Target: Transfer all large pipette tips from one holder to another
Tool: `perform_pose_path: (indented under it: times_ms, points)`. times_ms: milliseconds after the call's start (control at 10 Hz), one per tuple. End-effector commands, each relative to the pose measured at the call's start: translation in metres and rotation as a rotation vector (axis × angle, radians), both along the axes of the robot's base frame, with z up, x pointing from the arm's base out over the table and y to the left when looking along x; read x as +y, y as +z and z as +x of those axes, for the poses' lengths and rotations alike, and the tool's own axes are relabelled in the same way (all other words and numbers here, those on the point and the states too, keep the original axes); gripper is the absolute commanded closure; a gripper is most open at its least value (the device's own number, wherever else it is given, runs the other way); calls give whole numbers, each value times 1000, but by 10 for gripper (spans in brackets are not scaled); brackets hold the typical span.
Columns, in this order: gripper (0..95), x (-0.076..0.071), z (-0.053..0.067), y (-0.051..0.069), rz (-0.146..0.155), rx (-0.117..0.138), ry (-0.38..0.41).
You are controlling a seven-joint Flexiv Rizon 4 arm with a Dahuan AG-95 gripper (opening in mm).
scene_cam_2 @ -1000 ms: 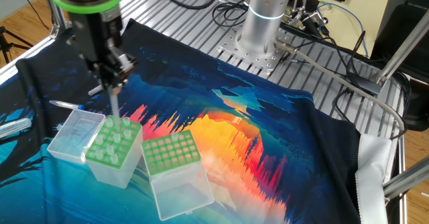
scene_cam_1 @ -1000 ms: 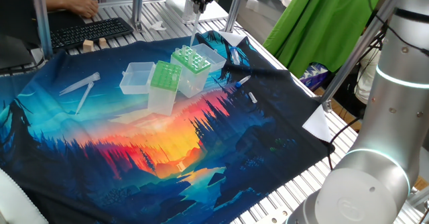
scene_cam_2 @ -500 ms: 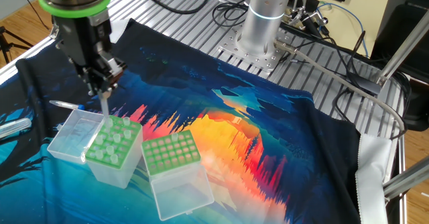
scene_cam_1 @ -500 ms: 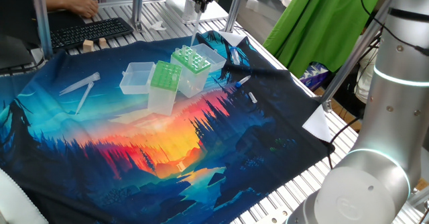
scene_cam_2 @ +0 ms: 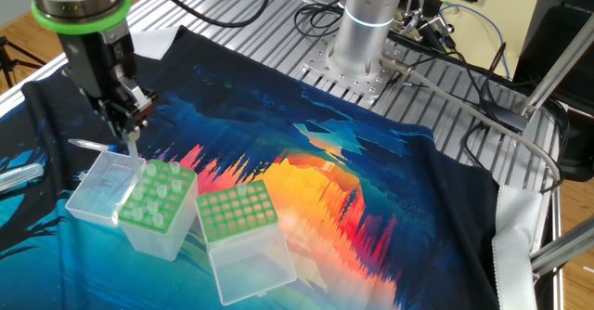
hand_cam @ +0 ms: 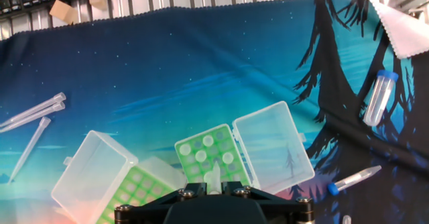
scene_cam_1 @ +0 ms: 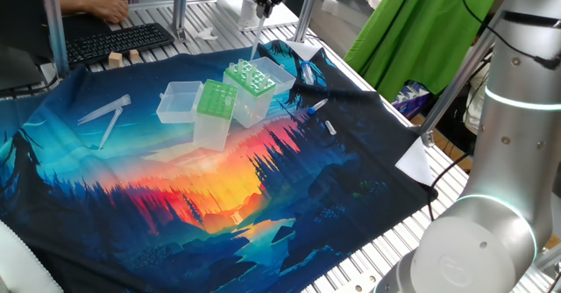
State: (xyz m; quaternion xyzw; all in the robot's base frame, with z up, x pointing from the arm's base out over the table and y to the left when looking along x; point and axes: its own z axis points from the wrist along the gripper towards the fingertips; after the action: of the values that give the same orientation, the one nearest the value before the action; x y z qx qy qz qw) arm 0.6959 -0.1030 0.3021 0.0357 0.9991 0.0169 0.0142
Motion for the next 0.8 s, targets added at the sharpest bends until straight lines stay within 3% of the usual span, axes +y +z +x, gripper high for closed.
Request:
perform_pose_path:
  times_ms: [100,800]
  points:
    - [950,-1,-3,-8,-1,-9,-1]
    - [950,-1,-10,-29,3,1,-15]
